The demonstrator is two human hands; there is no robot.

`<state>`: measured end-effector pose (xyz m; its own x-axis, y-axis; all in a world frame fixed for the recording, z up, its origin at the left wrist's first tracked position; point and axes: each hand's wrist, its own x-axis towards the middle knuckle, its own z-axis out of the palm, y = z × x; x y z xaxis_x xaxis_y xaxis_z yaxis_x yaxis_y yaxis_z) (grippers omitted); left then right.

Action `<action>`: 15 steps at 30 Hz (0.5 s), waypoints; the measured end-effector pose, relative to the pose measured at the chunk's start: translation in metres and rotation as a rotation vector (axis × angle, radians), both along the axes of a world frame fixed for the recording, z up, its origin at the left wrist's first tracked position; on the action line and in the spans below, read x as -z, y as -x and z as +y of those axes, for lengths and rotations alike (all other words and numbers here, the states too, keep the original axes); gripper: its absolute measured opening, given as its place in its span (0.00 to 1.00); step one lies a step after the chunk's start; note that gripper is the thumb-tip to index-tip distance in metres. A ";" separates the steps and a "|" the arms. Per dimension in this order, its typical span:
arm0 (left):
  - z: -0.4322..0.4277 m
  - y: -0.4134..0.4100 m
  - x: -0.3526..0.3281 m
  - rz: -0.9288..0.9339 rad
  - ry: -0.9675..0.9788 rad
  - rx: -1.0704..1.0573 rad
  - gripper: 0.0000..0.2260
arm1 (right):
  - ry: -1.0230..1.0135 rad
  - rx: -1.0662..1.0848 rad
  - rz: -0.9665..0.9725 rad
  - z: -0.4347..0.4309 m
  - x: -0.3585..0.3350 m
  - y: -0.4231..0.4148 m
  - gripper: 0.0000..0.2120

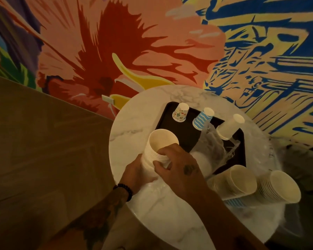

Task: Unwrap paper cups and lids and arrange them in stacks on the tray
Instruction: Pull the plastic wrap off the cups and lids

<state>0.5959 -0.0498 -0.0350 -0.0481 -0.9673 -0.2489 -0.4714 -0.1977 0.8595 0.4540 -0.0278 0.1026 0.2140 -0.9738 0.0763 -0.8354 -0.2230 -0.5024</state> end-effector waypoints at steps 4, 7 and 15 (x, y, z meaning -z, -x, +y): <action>0.005 -0.004 0.017 -0.066 -0.031 0.000 0.26 | 0.109 0.026 0.079 0.002 0.008 0.001 0.15; 0.001 -0.004 0.014 -0.140 0.043 0.037 0.36 | 0.203 0.046 0.092 0.003 0.013 0.001 0.22; -0.002 -0.021 -0.002 -0.148 0.032 0.060 0.15 | 0.059 0.175 -0.438 0.005 0.036 -0.017 0.61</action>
<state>0.6168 -0.0521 -0.0327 -0.0716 -0.9714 -0.2263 -0.6034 -0.1385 0.7853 0.4715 -0.0232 0.0669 -0.0174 -0.9836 0.1795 -0.5754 -0.1369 -0.8064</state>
